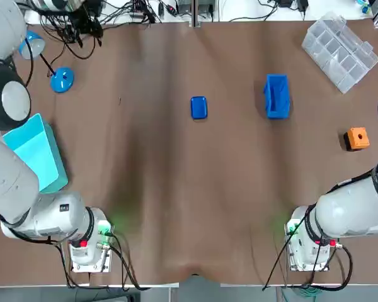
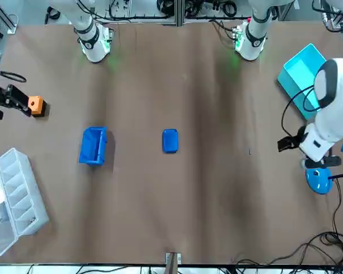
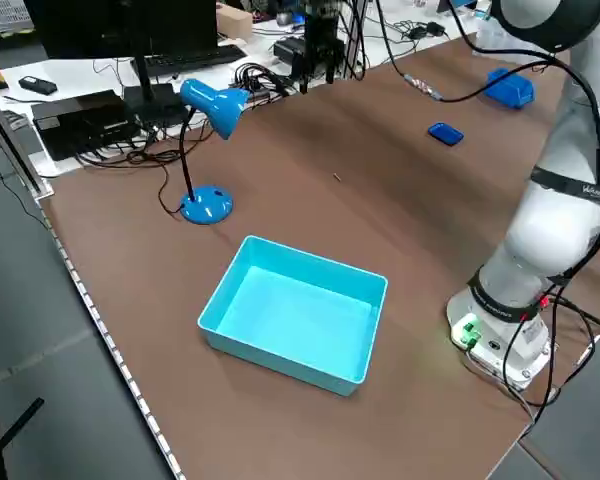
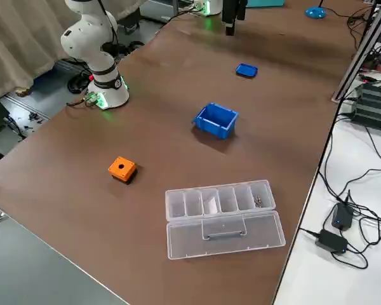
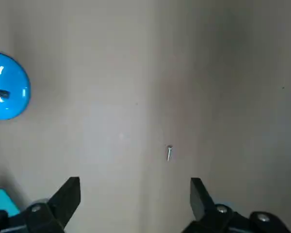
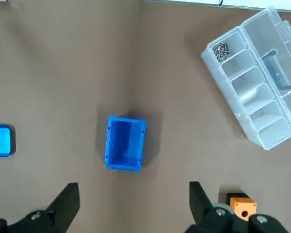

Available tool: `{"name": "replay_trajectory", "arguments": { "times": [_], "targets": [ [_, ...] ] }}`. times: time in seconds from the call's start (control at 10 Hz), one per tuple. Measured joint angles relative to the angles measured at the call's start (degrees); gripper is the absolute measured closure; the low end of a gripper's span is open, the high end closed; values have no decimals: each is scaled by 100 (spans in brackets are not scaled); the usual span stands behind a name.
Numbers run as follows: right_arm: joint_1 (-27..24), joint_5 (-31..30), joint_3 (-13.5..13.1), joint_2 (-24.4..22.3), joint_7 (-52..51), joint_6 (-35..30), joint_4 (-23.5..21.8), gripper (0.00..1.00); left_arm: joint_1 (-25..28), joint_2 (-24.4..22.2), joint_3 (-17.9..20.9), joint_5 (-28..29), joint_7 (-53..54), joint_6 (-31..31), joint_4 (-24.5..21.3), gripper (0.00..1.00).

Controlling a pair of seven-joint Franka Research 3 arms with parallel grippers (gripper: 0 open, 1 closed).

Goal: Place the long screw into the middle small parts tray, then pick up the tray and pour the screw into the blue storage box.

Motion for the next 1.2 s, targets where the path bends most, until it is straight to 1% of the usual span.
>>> {"name": "replay_trajectory", "arguments": {
  "times": [0.2,0.4,0.6,1.0,1.2],
  "targets": [
    [2,4,15,0,0,0,3,0,-8,20,-53,0,0,476,-549,1],
    [4,4,27,-1,0,0,14,0,-14,80,-101,0,-1,739,-882,2],
    [3,4,27,1,0,-21,16,0,-15,176,-119,0,-2,1195,-1213,2],
    [-42,-2,16,18,0,-42,7,0,3,526,-121,0,-2,1968,-1617,4],
    [-52,-2,13,23,0,-47,1,0,2,676,-121,0,-4,2380,-1814,4]
  ]
}}
